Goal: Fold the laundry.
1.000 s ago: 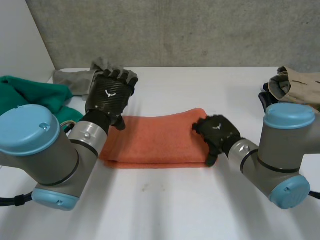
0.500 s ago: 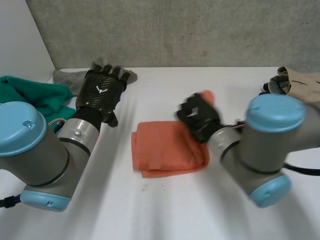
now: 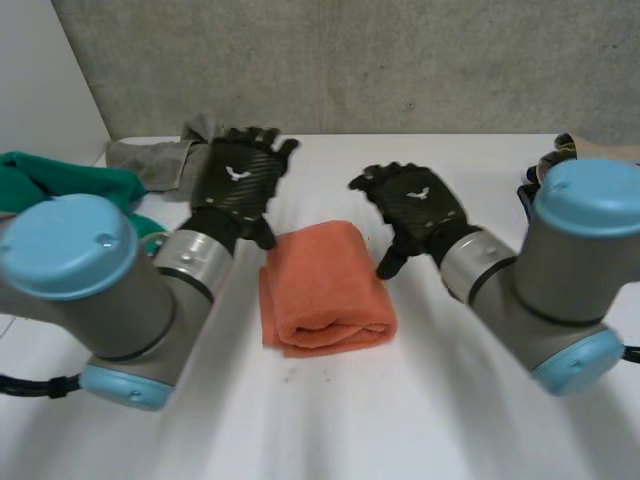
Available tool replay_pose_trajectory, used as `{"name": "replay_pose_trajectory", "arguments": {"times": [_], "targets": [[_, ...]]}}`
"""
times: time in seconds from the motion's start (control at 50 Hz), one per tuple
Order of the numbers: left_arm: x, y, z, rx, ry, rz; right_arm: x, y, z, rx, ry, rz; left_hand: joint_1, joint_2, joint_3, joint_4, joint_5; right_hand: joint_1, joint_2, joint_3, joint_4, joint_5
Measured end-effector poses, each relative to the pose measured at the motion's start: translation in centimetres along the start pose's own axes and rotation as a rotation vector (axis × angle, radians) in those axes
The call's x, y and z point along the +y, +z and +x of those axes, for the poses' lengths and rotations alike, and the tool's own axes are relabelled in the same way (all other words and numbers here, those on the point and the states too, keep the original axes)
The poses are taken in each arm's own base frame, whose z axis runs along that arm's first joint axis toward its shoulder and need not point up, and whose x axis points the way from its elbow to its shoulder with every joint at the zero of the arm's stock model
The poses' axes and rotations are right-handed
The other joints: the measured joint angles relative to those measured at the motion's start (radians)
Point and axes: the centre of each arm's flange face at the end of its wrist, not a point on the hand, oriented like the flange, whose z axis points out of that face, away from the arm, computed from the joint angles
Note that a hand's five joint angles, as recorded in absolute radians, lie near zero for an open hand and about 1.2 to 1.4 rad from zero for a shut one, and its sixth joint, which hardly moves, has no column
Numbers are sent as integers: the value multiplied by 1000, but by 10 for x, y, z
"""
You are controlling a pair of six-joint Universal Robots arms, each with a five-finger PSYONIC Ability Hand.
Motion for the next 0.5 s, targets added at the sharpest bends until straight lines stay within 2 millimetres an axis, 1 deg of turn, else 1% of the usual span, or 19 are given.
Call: {"name": "replay_pose_trajectory", "arguments": {"times": [0.06, 0.1, 0.12, 0.14, 0.16, 0.18, 0.2, 0.26, 0.36, 0.44, 0.5], "targets": [[5, 3, 18, 50, -59, -30, 1, -1, 12, 18, 90, -46, 0, 0, 0, 0, 0, 0, 0, 0, 0, 0], [9, 4, 27, 74, -82, -56, 4, 1, 14, 14, 110, -80, 0, 0, 0, 0, 0, 0, 0, 0, 0, 0], [14, 4, 35, 97, -101, -91, 8, 4, 14, 7, 117, -111, 0, 0, 0, 0, 0, 0, 0, 0, 0, 0], [14, 4, 35, 97, -101, -91, 8, 4, 14, 7, 117, -111, 0, 0, 0, 0, 0, 0, 0, 0, 0, 0], [19, 4, 42, 113, -113, -121, 9, 5, 13, 5, 117, -118, 0, 0, 0, 0, 0, 0, 0, 0, 0, 0], [29, 4, 50, 128, -126, -173, 22, 14, 12, -15, 117, -188, 2, 0, 0, 0, 0, 0, 0, 0, 0, 0], [33, 4, 52, 127, -128, -196, 25, 16, 11, -20, 116, -204, 2, 0, 0, 0, 0, 0, 0, 0, 0, 0], [49, 4, 55, 90, -120, -273, 39, 26, 9, -39, 114, -265, 3, 0, 0, 0, 0, 0, 0, 0, 0, 0], [69, 3, 50, -3, -63, -364, 63, 38, 6, -62, 115, -345, 3, 0, 0, 0, 0, 0, 0, 0, 0, 0], [79, -1, 49, -17, -1, -409, 79, 44, -1, -84, 97, -398, 3, 0, 0, 0, 0, -26, -1, 0, 0, 0], [83, -3, 51, 7, 33, -429, 83, 45, -5, -94, 67, -413, 3, 0, 0, 0, 0, -50, -24, 0, 0, 0]]}}
